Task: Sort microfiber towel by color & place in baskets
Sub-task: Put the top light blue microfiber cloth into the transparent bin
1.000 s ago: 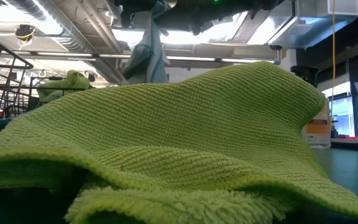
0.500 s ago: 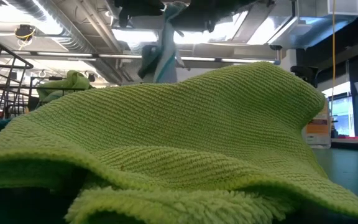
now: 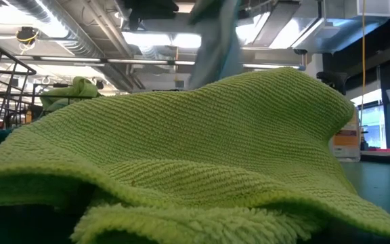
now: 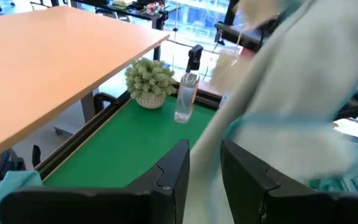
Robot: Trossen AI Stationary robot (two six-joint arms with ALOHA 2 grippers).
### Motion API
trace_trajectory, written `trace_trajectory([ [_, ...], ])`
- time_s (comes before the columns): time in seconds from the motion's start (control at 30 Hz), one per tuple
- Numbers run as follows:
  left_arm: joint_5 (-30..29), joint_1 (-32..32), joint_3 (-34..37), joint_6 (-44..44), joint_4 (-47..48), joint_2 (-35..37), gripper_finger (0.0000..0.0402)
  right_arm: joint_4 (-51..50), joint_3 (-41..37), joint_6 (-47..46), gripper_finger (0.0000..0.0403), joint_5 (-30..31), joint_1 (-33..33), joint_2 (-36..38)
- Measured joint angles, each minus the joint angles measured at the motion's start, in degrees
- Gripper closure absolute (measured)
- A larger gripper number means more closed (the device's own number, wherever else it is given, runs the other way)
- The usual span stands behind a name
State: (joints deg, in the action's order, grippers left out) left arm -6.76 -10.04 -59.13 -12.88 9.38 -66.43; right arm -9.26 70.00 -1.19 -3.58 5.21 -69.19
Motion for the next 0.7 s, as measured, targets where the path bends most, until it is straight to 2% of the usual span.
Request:
trace_trajectory([
  [0.53,0.0,0.0,0.0,0.0,3.9,0.0,0.0315,-1.2,0.0,-20.5,0.0393,-12.1,-0.1,15.7],
  [0.7,0.0,0.0,0.0,-0.1,4.0,0.0,0.0315,-1.3,0.0,-22.9,0.0396,-12.5,-6.0,17.4],
])
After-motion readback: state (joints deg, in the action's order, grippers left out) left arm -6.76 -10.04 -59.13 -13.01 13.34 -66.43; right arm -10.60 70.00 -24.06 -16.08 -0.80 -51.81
